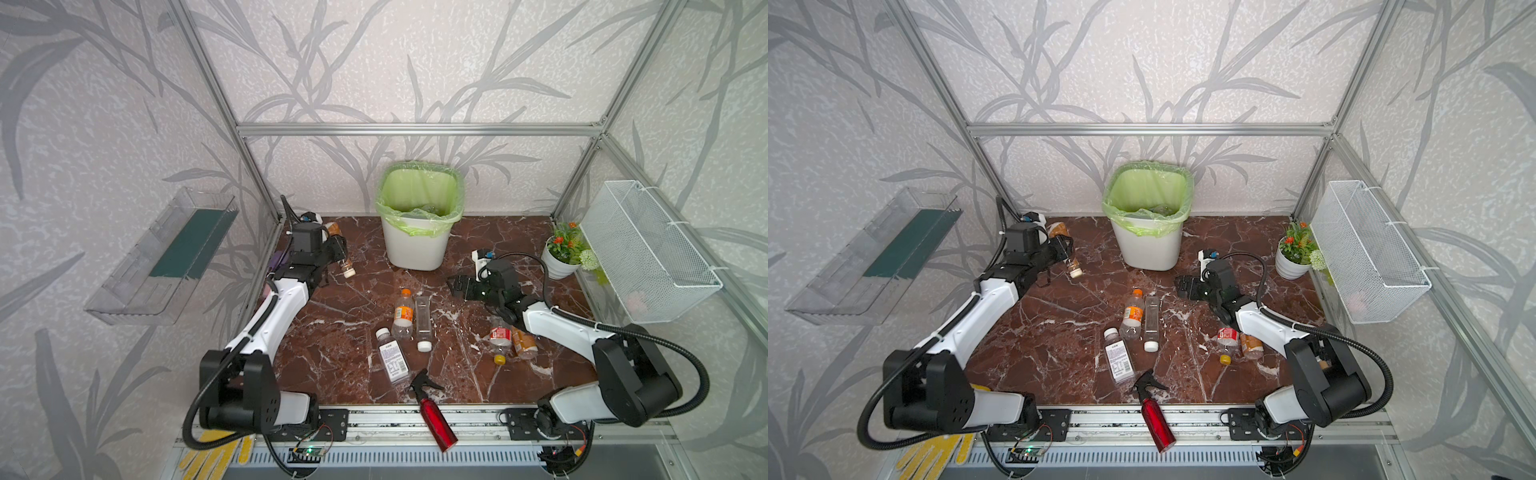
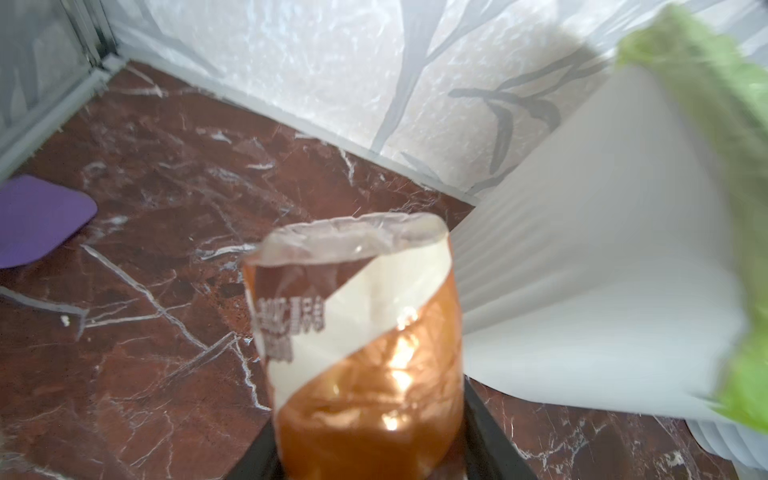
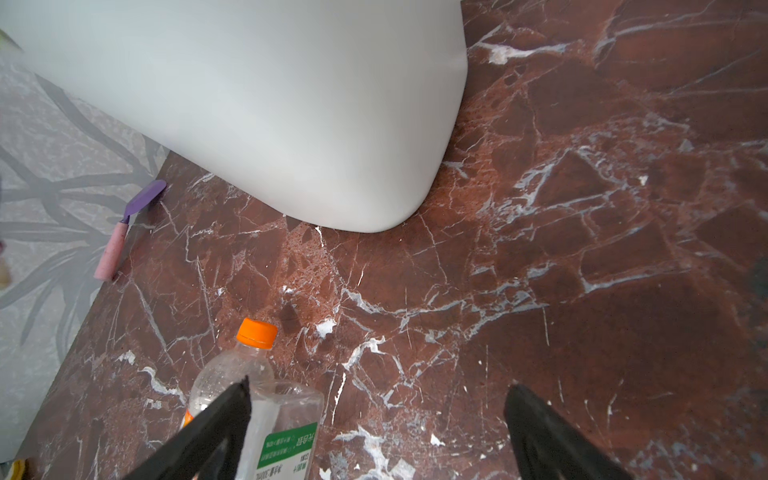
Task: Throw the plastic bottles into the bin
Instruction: 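Lift the Nescafe bottle with the left gripper over the bin and release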
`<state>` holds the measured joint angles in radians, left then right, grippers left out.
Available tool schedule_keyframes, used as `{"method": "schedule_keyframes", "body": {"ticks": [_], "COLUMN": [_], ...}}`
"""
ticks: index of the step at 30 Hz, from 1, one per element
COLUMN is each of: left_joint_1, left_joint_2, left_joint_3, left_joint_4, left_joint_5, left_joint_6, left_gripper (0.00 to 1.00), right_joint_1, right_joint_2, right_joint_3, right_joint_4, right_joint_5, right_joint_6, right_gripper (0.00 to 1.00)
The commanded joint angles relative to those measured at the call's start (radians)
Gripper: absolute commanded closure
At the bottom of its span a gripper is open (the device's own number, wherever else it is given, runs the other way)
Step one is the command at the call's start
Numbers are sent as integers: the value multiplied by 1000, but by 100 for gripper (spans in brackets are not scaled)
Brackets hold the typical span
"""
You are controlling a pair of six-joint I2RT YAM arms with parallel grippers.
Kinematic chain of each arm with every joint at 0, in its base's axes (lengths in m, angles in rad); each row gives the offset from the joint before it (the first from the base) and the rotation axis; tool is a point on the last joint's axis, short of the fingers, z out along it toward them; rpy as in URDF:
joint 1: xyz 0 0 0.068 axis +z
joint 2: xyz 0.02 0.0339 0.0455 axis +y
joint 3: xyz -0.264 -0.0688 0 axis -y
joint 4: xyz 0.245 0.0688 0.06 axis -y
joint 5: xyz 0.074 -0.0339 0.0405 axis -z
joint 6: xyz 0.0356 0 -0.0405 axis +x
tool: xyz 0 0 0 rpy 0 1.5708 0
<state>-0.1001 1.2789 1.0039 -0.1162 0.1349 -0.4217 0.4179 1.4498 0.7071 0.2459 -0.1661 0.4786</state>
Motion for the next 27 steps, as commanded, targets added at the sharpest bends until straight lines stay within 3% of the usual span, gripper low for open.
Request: {"method": "schedule_keyframes", "body": {"ticks": [1,6,8,11,14,15,16,17,20,23,27], "left_joint_1": [-55,-153,-205,-259,-267,-268,-267,-268,-266,-257,-165], "left_joint_2": [-157,-220,-144,59,301,357,390,408,363,212,-39], "left_joint_3": [-39,41,179,512,908,999,1062,1103,1050,832,522], "left_joint_4": [100,147,130,39,-180,-227,-264,-299,-344,-291,-187], "left_joint_5": [-15,104,139,209,176,150,134,109,-47,-172,-205], "left_joint_6": [106,217,286,334,328,318,314,304,270,267,188], "left_gripper": [55,57,58,55,25,8,1,1,1,1,1], "right_joint_1": [5,20,25,31,37,38,38,39,39,39,41], "right_joint_2": [17,11,12,21,21,18,15,7,-16,-28,-39], "right_joint_3": [27,10,5,3,4,2,2,-3,-24,-34,-20], "right_joint_4": [-8,-5,6,30,46,47,46,41,39,23,-13], "right_joint_5": [-7,6,10,8,7,8,8,9,13,9,1], "right_joint_6": [-16,-15,-11,1,9,9,8,6,5,-1,-13], "right_gripper": [5,5,5,5,5,5,5,5,5,5,5]}}
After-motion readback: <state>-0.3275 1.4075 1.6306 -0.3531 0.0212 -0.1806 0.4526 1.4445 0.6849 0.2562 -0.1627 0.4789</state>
